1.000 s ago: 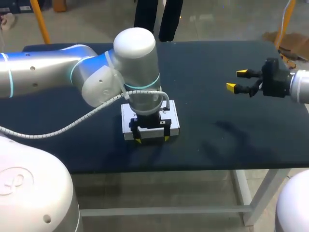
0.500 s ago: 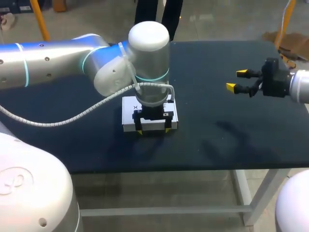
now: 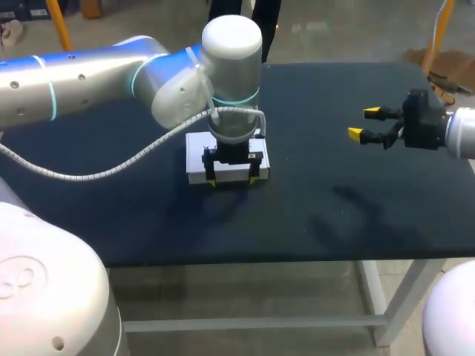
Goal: Assemble the packaging by folding the flat box into shape, placing the metal phone stand inside, and closing the box properly
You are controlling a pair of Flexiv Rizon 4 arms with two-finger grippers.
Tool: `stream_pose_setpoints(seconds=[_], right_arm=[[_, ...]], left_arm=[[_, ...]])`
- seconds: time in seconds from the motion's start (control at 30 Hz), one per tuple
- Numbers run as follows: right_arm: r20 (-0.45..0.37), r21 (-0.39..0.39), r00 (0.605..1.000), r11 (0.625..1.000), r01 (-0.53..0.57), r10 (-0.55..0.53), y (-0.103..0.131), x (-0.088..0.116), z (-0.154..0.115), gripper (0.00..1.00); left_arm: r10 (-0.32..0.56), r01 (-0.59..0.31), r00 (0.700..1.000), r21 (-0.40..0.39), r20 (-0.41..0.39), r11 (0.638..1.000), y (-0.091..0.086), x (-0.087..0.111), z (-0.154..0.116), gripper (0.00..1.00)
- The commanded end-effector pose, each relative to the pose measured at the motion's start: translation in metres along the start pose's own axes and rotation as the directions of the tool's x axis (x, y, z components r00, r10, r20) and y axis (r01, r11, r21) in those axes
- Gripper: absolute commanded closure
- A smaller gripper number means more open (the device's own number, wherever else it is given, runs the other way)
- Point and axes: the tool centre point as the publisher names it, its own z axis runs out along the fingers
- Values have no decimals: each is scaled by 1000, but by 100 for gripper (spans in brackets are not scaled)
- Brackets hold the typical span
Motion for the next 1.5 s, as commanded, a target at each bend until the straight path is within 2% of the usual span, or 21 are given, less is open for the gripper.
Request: stream_pose_setpoints(seconds=[0.03, 1.1, 1.5], right_arm=[[-2, -7, 1000, 1000, 2, -2, -1, 0, -1, 0], [-2, -7, 1000, 1000, 2, -2, -1, 0, -1, 0], [-2, -7, 1000, 1000, 2, -2, -1, 0, -1, 0]], left_arm=[[1, -1, 1000, -23, 7, 1000, -26, 2, 4, 0], [-19, 18, 999, -38, -36, 999, -201, -18, 22, 0], [-21, 20, 999, -53, -34, 998, -256, -29, 33, 0]])
